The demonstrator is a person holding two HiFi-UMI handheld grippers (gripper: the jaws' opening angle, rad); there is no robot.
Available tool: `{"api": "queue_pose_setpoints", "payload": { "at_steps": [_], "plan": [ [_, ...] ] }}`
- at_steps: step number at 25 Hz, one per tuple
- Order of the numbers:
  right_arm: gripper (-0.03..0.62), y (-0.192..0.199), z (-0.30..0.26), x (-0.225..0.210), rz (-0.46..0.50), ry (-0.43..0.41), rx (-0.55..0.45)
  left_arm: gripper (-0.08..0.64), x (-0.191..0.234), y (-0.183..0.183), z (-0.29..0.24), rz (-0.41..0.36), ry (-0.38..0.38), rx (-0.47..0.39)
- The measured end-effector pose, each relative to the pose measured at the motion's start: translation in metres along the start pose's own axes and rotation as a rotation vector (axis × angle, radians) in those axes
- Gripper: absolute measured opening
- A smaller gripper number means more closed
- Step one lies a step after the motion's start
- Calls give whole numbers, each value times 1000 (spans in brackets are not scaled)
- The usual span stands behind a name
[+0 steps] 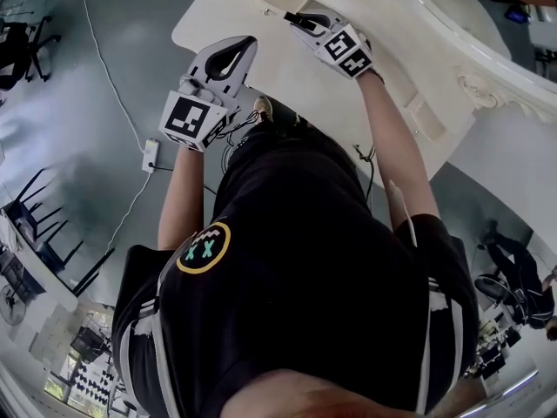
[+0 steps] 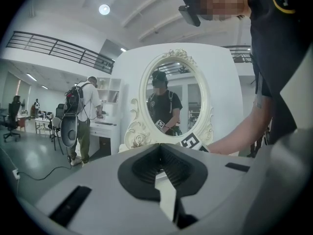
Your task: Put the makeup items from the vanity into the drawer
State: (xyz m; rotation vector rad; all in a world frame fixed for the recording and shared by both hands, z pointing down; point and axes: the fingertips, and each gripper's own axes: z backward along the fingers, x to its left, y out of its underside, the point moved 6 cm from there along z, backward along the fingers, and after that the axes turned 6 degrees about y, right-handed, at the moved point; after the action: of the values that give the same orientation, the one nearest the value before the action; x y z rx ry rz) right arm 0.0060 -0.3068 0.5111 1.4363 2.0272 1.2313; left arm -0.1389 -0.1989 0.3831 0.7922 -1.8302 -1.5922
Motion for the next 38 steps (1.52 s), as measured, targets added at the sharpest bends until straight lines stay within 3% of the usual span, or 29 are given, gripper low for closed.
{"api": "queue_pose_setpoints", "payload": {
  "at_steps": [7,16,18,24,30,38],
  "plan": [
    [121,-16,-47,-40,-41,33,51,20,3,1,7,3,-23,2],
    [132,-29,-61,-45,-95,50,-1,20,9,3,19,13,-58,6],
    [279,-26,-62,-43,-103,36,7,20,8,4,19,13,-56,6],
    [331,-20,-46,-37,-106,41,-3,20,7,2,19,13,-50,2],
    [334,-29,-1,-27,-101,85,-83,20,7,2,10,8,-26,-5],
    [311,-93,85,6,-93,132,-309,20,7,-9,-5,-16,23,-21]
  ]
}}
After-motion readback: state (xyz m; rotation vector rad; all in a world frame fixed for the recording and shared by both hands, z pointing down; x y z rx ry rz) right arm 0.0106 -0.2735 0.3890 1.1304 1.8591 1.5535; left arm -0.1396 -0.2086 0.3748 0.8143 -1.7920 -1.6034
